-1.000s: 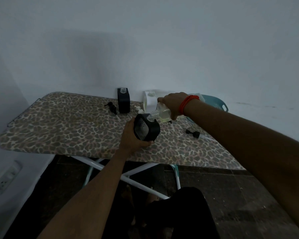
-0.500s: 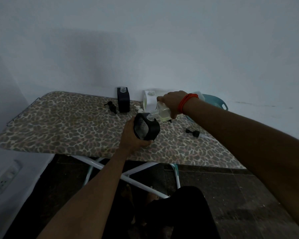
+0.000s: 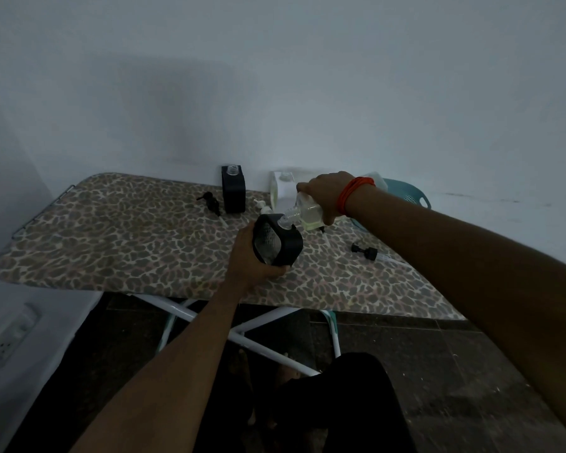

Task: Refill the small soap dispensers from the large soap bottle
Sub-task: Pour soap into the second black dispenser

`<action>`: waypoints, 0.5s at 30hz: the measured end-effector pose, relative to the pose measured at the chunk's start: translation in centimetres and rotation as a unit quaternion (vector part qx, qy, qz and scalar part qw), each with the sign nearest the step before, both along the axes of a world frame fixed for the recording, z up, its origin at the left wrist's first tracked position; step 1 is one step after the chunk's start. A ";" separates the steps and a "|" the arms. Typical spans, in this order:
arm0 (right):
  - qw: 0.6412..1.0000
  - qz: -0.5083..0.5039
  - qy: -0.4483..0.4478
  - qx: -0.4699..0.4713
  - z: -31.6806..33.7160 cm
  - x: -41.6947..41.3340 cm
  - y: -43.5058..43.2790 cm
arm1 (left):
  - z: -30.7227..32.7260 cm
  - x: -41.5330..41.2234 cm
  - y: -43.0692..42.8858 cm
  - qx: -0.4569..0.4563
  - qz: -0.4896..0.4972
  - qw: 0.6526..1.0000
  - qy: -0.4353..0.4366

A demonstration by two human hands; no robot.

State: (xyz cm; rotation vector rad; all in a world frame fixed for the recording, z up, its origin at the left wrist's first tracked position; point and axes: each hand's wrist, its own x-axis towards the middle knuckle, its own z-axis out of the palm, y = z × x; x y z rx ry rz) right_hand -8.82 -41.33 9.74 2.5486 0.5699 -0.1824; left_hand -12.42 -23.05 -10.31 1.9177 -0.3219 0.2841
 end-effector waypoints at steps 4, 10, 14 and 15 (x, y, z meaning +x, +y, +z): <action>1.000 0.000 -0.001 -0.002 0.0 -0.1 0.1 | 0.0 -0.1 0.0 0.001 -0.002 1.000 -0.007; 1.000 -0.005 0.001 -0.005 0.1 -0.2 0.2 | 0.0 -0.1 0.0 0.007 0.000 1.000 -0.012; 1.000 -0.005 0.002 -0.004 0.3 -0.2 0.3 | -0.2 0.1 0.0 0.008 0.002 1.000 -0.008; 1.000 -0.005 0.002 -0.004 0.3 -0.3 0.3 | -0.2 0.1 0.0 0.008 0.001 1.000 -0.007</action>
